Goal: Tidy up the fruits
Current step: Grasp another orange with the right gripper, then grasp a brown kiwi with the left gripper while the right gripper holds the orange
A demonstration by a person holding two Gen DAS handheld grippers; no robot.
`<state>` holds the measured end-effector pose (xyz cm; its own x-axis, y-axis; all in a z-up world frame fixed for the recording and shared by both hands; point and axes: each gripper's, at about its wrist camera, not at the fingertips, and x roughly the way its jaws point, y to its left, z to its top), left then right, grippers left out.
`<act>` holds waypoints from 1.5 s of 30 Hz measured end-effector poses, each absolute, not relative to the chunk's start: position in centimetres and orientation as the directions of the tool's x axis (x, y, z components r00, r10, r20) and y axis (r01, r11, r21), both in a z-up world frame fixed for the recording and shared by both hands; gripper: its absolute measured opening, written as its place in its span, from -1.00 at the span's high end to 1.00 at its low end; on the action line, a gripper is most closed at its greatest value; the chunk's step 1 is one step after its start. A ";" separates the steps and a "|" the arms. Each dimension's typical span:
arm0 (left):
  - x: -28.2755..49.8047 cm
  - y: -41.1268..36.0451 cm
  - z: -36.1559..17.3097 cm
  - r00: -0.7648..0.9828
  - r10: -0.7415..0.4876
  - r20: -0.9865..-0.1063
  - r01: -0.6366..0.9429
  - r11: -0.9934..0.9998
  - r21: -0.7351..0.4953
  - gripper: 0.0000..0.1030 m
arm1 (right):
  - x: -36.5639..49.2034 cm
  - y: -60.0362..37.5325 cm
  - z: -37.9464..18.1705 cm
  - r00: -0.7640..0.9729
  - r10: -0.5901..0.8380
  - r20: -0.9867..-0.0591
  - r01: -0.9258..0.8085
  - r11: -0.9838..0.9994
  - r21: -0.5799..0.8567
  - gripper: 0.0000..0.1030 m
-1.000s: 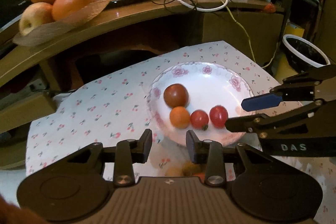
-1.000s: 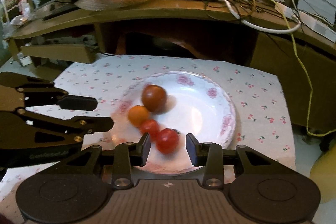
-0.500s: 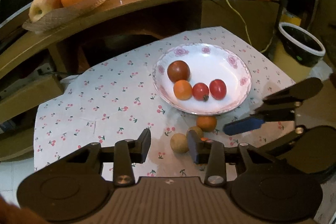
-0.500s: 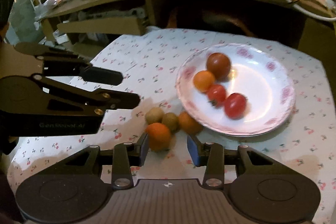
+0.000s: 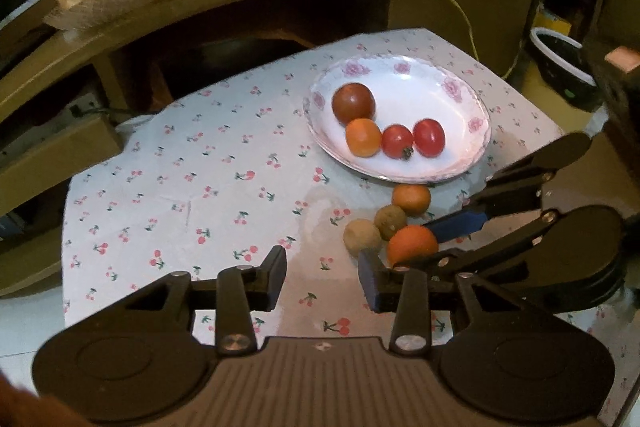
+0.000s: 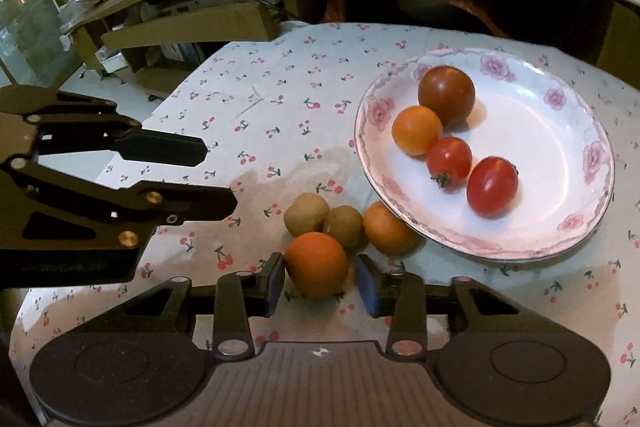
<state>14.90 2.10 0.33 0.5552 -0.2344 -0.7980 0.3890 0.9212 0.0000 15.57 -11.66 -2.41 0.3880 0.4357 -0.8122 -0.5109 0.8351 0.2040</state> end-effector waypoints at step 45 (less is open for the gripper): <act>15.0 -2.2 -3.1 0.491 -0.267 -0.830 0.552 0.832 0.059 0.36 | 14.7 -15.9 -1.6 0.391 0.360 -0.847 -0.466 0.871 0.155 0.34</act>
<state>15.02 -2.16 -3.08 0.4905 -0.2666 -0.8296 0.5518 0.8319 0.0589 14.72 -15.91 -1.57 0.3915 0.3601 -0.8468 -0.4662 0.8710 0.1549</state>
